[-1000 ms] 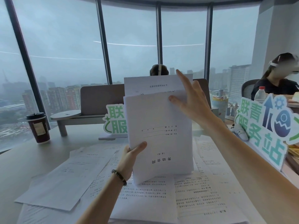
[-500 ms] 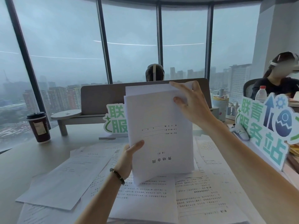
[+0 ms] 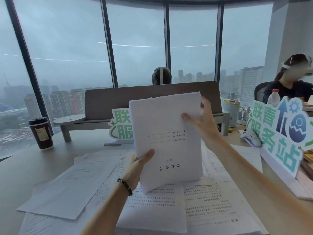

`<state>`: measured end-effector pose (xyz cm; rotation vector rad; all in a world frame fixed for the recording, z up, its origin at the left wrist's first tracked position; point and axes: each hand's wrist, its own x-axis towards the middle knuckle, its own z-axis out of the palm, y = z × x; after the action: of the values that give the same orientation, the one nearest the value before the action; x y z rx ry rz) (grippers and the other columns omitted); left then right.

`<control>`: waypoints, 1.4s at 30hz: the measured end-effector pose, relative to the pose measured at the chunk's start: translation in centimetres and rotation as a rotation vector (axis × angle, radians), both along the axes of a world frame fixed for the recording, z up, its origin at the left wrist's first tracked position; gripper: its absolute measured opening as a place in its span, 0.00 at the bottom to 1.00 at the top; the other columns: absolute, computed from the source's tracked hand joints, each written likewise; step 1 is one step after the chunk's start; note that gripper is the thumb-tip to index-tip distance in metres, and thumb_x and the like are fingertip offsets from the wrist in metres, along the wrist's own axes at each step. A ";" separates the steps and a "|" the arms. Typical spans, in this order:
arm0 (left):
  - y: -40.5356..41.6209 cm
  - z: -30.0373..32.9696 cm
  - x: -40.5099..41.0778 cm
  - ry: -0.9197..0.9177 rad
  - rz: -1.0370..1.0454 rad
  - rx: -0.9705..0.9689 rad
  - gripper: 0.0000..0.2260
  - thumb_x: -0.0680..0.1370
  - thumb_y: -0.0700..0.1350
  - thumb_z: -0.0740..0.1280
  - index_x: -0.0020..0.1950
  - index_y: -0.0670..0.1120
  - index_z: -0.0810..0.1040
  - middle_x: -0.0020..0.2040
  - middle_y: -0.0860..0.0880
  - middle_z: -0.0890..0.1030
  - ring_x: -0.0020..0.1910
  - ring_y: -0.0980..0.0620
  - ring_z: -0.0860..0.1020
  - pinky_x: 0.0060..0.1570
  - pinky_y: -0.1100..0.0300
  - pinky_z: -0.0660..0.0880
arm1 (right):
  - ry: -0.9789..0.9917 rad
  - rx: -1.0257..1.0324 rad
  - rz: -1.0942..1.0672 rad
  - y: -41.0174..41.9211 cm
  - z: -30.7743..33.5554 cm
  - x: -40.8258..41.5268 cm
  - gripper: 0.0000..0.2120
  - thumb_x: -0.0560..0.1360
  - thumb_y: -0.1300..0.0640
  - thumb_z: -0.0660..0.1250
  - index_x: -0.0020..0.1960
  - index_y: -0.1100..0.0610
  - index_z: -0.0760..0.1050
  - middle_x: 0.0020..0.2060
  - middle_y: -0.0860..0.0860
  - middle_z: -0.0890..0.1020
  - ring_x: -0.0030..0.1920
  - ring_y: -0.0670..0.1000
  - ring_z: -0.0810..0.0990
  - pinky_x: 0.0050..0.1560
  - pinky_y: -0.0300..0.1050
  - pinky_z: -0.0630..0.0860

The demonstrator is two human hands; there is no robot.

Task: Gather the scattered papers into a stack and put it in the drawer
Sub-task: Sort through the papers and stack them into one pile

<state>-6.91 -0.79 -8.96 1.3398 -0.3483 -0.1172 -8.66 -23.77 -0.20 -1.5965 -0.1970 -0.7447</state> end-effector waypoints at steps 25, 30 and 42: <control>-0.2 -1.4 2.4 -0.037 0.250 0.325 0.08 0.80 0.46 0.66 0.47 0.45 0.83 0.45 0.41 0.86 0.44 0.40 0.84 0.45 0.43 0.82 | 0.523 -0.242 0.025 0.5 -10.3 0.4 0.12 0.81 0.53 0.60 0.64 0.48 0.71 0.57 0.46 0.80 0.57 0.51 0.79 0.58 0.52 0.76; 0.7 -2.3 3.8 0.201 0.182 0.301 0.10 0.80 0.44 0.66 0.56 0.39 0.80 0.51 0.40 0.84 0.48 0.40 0.83 0.45 0.48 0.81 | 0.736 -0.909 -0.371 -2.1 -10.2 0.3 0.25 0.81 0.39 0.47 0.57 0.55 0.74 0.55 0.56 0.78 0.57 0.58 0.77 0.56 0.53 0.72; 0.5 -3.3 4.4 0.322 0.146 0.635 0.11 0.80 0.43 0.62 0.57 0.37 0.76 0.53 0.36 0.83 0.52 0.37 0.82 0.54 0.39 0.79 | 0.970 -0.949 -0.408 -4.5 -10.8 0.6 0.27 0.77 0.42 0.64 0.70 0.53 0.64 0.64 0.55 0.75 0.65 0.59 0.72 0.62 0.56 0.67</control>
<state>-2.54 -0.32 -12.26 1.9326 0.0748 -0.3367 -8.07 -28.30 -11.04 -2.7713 0.5884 -0.0495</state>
